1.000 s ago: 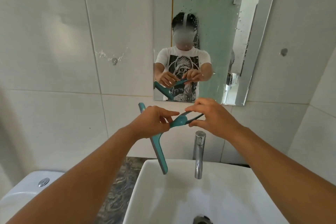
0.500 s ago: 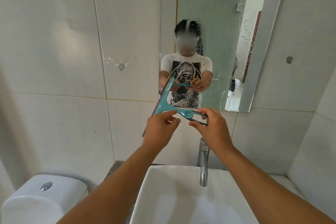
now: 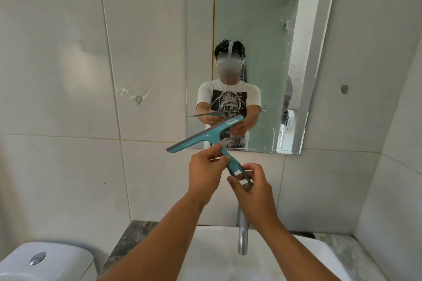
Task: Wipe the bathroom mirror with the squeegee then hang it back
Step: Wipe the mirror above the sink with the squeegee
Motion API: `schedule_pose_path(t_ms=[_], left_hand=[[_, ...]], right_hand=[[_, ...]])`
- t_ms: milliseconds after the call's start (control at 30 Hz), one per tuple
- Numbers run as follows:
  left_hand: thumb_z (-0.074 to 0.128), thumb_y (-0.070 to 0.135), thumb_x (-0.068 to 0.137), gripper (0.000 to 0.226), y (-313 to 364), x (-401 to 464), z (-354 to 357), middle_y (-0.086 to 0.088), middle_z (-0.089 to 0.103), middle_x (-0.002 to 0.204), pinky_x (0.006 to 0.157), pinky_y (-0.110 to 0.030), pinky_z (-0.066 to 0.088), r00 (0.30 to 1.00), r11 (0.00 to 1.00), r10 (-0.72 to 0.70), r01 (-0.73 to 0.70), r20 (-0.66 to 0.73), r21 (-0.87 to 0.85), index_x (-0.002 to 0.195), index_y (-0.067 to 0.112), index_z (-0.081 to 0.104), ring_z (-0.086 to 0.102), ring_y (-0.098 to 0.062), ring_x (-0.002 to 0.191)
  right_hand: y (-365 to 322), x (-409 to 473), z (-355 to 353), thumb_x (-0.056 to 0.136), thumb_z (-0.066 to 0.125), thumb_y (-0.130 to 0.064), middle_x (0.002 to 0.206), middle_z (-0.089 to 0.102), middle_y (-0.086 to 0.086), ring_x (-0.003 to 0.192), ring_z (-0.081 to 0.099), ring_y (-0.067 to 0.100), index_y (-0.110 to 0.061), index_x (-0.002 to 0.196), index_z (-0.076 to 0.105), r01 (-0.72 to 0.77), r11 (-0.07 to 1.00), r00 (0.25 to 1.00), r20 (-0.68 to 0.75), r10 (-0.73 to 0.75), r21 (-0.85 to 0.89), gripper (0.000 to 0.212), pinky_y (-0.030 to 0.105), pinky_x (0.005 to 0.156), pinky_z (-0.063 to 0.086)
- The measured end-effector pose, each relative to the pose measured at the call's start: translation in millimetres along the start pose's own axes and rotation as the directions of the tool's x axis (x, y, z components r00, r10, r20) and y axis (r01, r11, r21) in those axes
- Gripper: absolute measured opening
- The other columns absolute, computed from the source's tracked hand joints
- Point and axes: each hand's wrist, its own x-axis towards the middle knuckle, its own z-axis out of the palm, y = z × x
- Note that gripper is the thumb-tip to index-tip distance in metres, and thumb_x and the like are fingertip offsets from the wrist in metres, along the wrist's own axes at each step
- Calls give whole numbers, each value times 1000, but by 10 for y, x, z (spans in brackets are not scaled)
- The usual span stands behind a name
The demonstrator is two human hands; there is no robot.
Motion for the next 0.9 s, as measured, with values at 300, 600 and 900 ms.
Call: schedule_pose_path(t_ms=[300, 600, 900], left_hand=[[72, 12, 87, 38, 187, 111, 376, 6, 75, 103, 75, -12, 55, 966, 975, 84, -130, 243, 179, 124, 17, 67, 73, -6, 88], [69, 27, 89, 33, 271, 138, 669, 21, 75, 92, 78, -19, 58, 953, 922, 132, -219, 271, 320, 122, 27, 70, 71, -2, 84], [69, 34, 89, 46, 436, 554, 212, 13, 65, 121, 60, 0, 43, 946, 852, 307, -323, 106, 412, 132, 20, 61, 60, 10, 85]], right_hand=[[149, 70, -227, 91, 65, -17, 117, 63, -6, 75, 64, 12, -23, 142, 44, 122, 989, 989, -96, -114, 85, 55, 13, 65, 54], [264, 305, -428, 90, 66, -10, 114, 64, -2, 70, 64, 15, -27, 135, 49, 176, 978, 974, -166, -156, 111, 51, 12, 63, 52], [-39, 817, -542, 92, 63, -15, 115, 62, 9, 70, 58, -3, -15, 140, 51, 287, 958, 937, -204, -285, -19, 49, 11, 60, 49]])
